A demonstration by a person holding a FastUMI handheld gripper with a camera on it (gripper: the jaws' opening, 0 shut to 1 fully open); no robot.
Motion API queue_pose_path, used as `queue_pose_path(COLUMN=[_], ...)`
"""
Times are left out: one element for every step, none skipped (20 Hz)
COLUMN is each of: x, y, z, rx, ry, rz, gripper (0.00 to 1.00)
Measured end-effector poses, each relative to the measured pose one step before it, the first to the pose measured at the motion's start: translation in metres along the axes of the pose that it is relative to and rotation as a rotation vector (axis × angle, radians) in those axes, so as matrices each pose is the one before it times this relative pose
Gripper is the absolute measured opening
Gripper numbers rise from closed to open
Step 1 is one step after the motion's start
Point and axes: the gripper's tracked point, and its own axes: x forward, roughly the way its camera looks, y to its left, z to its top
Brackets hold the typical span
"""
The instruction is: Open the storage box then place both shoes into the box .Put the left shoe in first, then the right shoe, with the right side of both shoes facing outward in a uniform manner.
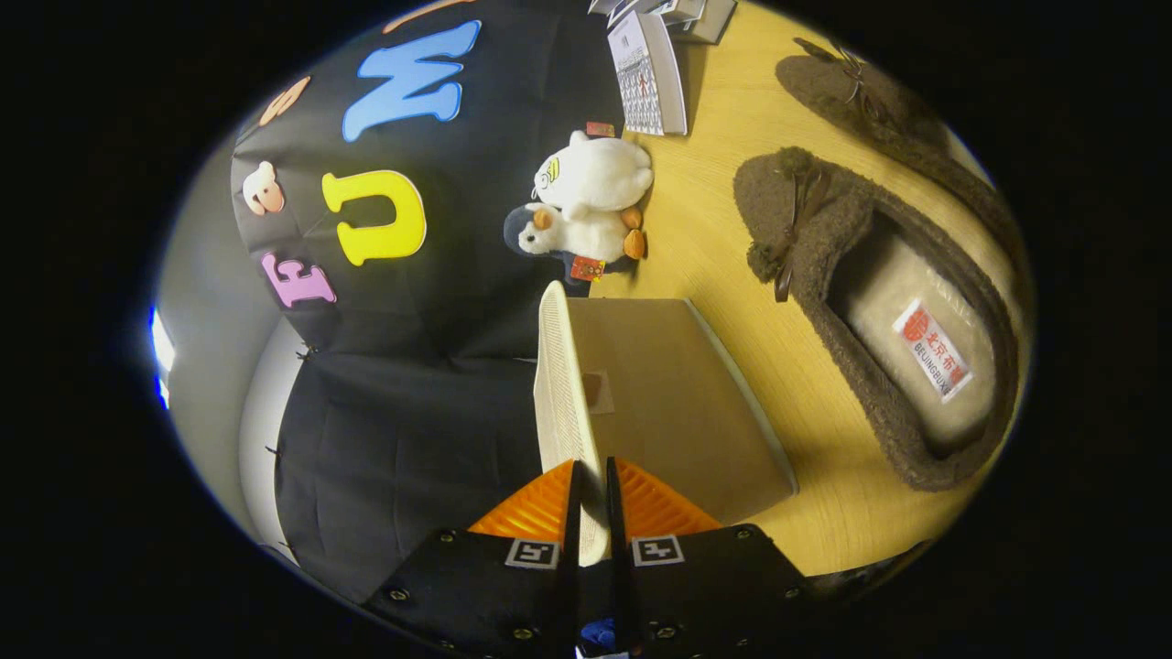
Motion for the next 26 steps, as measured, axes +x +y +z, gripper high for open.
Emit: queue_pose_path(x=[-0.00205, 0.00122, 0.04595, -0.02779, 0.00811, 0.00004, 0.00108, -0.00554, -0.00313, -0.00422, -0.0007, -0.00085, 0.00002, 0.00224, 0.00167, 0.0042, 0.0038, 0.00451, 0.00371, 0.00488, 0.00378, 0.0044, 0.00475, 0.00505, 0.00558, 0.00546], y=[0.00239, 0.00302, 0.00256, 0.00281, 0.00078, 0.00573, 0.00789, 0.00924, 0.00946, 0.01445, 0.01298, 0.01259, 0.01092, 0.0135, 0.01298, 0.00831, 0.00716, 0.00568, 0.00491, 0.00692, 0.0063, 0.00755, 0.0077, 0.00765, 0.00615, 0.00491], z=[-0.00303, 0.01471, -0.01473, 0.00607, 0.00106, -0.00198, 0.00371, -0.00328, 0.00042, 0.0011, 0.00081, -0.0009, -0.00031, -0.00116, -0.00095, -0.0033, -0.00149, -0.00114, -0.00151, -0.00301, -0.00175, -0.00175, 0.00044, -0.00259, -0.00218, -0.00235], rx=[-0.01564, -0.02129, -0.01951, -0.02273, -0.0284, -0.02283, -0.0097, -0.01149, -0.01646, -0.02102, -0.02141, -0.02209, -0.01967, -0.0159, -0.01485, -0.01346, -0.01531, -0.02297, -0.02729, -0.02431, -0.01876, -0.01371, -0.01217, -0.01794, -0.02658, -0.02791], ry=[0.02081, -0.01305, -0.01976, 0.01744, 0.00233, 0.01479, -0.00747, 0.00387, 0.0033, 0.00061, 0.00433, 0.00141, 0.00406, 0.00616, 0.00612, 0.00581, 0.00401, -0.00244, 0.00261, 0.00767, 0.00958, 0.00237, 0.00027, 0.00477, 0.00332, 0.0013], rz=[0.00035, 0.00126, -0.00662, 0.0075, -0.01253, 0.0036, 0.00539, 0.01205, 0.01244, 0.01078, 0.01047, 0.01033, 0.00907, 0.01032, 0.01035, 0.00782, -0.00506, -0.00817, -0.00501, -0.0008, 0.00097, -0.00006, 0.00157, 0.00056, -0.00355, -0.01176], gripper=[0.12, 0.11, 0.0, 0.0, 0.0, 0.0, 0.0, 0.0, 0.0, 0.0, 0.0, 0.0, 0.0, 0.0, 0.0, 0.0, 0.0, 0.0, 0.0, 0.0, 0.0, 0.0, 0.0, 0.0, 0.0, 0.0])
